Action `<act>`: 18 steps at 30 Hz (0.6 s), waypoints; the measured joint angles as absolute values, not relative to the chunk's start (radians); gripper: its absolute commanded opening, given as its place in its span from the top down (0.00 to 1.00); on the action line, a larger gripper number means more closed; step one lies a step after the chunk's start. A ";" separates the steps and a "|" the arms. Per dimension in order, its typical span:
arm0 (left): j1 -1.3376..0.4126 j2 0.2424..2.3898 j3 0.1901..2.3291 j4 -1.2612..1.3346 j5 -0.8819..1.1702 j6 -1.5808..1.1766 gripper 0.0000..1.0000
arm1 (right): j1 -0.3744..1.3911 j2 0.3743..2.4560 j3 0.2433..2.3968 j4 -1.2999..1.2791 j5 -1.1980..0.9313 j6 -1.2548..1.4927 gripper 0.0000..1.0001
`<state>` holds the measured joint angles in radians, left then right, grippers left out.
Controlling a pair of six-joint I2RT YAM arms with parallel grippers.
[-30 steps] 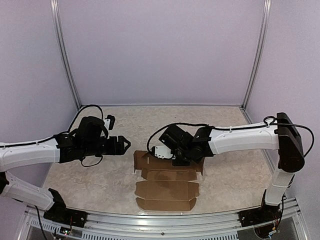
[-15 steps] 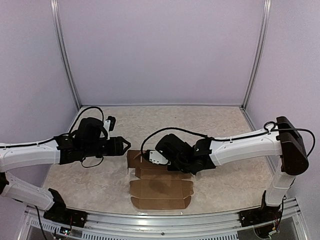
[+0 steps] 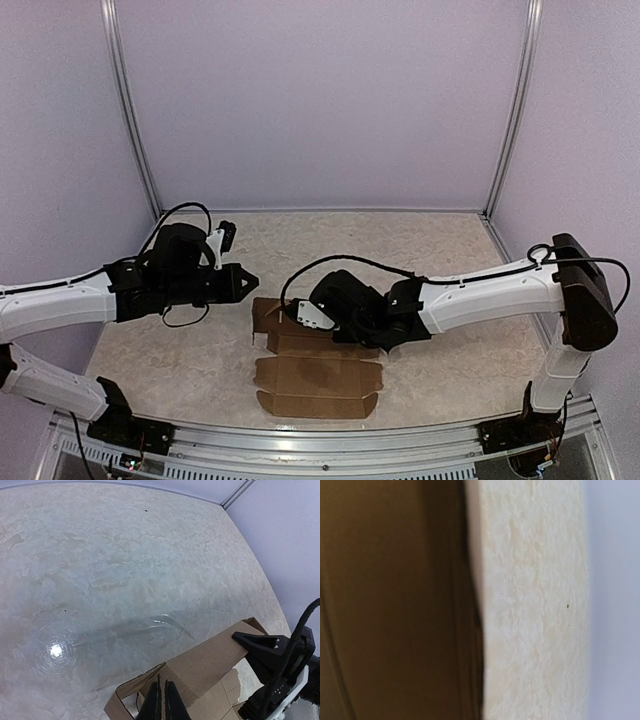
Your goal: Fold the paper box
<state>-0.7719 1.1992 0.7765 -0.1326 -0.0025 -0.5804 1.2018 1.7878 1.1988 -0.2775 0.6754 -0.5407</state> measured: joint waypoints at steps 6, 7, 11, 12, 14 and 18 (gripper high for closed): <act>-0.790 1.261 0.839 -0.182 0.004 -0.577 1.00 | 1.221 1.788 1.199 -0.262 0.692 -0.537 1.00; -0.793 1.271 0.849 -0.191 0.004 -0.577 1.00 | 1.222 1.787 1.199 -0.261 0.694 -0.537 1.00; -0.806 1.301 0.878 -0.232 -0.004 -0.575 1.00 | 1.224 1.786 1.198 -0.257 0.705 -0.536 1.00; -0.809 1.304 0.882 -0.242 -0.006 -0.575 1.00 | 1.224 1.785 1.198 -0.257 0.706 -0.535 1.00; -0.818 1.308 0.890 -0.266 -0.012 -0.574 1.00 | 1.224 1.781 1.198 -0.257 0.712 -0.530 1.00; -0.840 1.309 0.905 -0.302 -0.030 -0.574 1.00 | 1.224 1.770 1.207 -0.274 0.717 -0.511 1.00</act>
